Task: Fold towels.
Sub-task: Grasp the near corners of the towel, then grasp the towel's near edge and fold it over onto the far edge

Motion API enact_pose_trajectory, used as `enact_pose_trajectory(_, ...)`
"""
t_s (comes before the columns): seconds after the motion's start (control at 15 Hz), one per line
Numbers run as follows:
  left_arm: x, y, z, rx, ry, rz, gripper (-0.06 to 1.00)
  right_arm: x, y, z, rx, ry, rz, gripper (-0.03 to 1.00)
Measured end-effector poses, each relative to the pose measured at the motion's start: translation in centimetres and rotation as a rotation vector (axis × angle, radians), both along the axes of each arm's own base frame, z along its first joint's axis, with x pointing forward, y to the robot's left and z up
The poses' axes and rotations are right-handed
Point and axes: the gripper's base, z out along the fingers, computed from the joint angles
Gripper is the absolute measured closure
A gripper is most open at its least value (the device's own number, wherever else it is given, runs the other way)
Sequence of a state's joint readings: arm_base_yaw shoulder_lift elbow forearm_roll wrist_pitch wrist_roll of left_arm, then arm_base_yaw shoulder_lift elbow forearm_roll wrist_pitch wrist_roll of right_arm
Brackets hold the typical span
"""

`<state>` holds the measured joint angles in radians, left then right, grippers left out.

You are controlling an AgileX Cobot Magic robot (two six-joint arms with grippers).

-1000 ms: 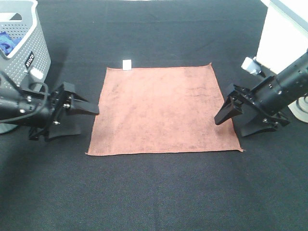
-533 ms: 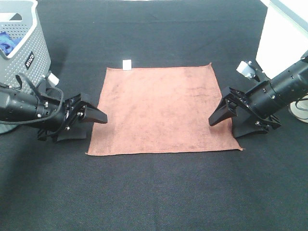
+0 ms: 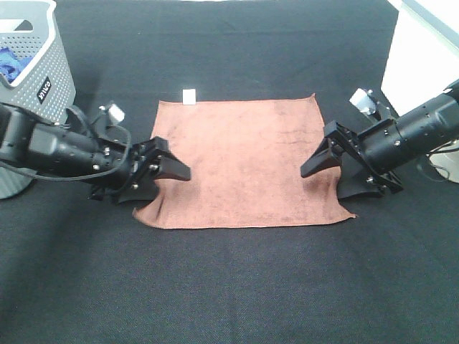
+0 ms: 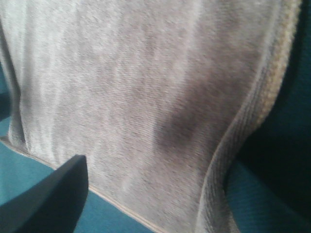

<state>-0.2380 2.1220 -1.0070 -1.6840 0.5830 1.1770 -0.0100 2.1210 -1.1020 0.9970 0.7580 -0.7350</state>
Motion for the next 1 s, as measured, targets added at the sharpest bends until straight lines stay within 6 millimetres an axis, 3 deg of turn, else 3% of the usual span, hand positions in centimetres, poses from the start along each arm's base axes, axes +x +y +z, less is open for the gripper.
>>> enact_pose_trajectory(0.13, 0.0, -0.2, -0.1, 0.003, 0.004, 0.003, 0.28, 0.0, 1.4, -0.3, 0.005, -0.006, 0.023, 0.23)
enact_pose_trajectory(0.2, 0.0, -0.2, -0.3, 0.01, 0.008, 0.009, 0.35, 0.0, 1.7, -0.3, 0.002, -0.009, 0.025, 0.25)
enact_pose_trajectory(0.33, 0.0, -0.1, -0.6, 0.012, 0.035, 0.028, 0.62, 0.1, 1.5, -0.4, -0.012, -0.012, 0.01, 0.39)
enact_pose_trajectory(0.4, 0.0, -0.1, -0.6, 0.012, 0.035, 0.028, 0.62, 0.1, 1.5, -0.4, -0.012, -0.012, 0.01, 0.39)
enact_pose_trajectory(0.47, -0.1, -0.1, -0.7, 0.013, 0.045, 0.029, 0.87, 0.2, 1.0, -0.7, -0.027, 0.003, -0.018, 0.54)
enact_pose_trajectory(0.53, -0.1, -0.1, -0.7, 0.014, 0.049, 0.028, 0.93, 0.3, 0.6, -0.9, -0.038, 0.018, -0.047, 0.67)
enact_pose_trajectory(0.67, -0.3, -0.1, -0.5, 0.021, 0.06, 0.018, 0.94, 0.2, 0.2, -1.1, -0.058, 0.039, -0.071, 0.92)
enact_pose_trajectory(0.73, -0.5, 0.0, 0.2, 0.044, 0.068, -0.014, 0.94, 0.1, 0.1, -1.0, -0.062, 0.048, -0.075, 0.97)
enact_pose_trajectory(1.0, -1.8, 0.5, 2.2, 0.137, 0.124, -0.107, 0.94, -1.2, -0.4, 0.4, -0.146, 0.089, 0.006, 0.97)
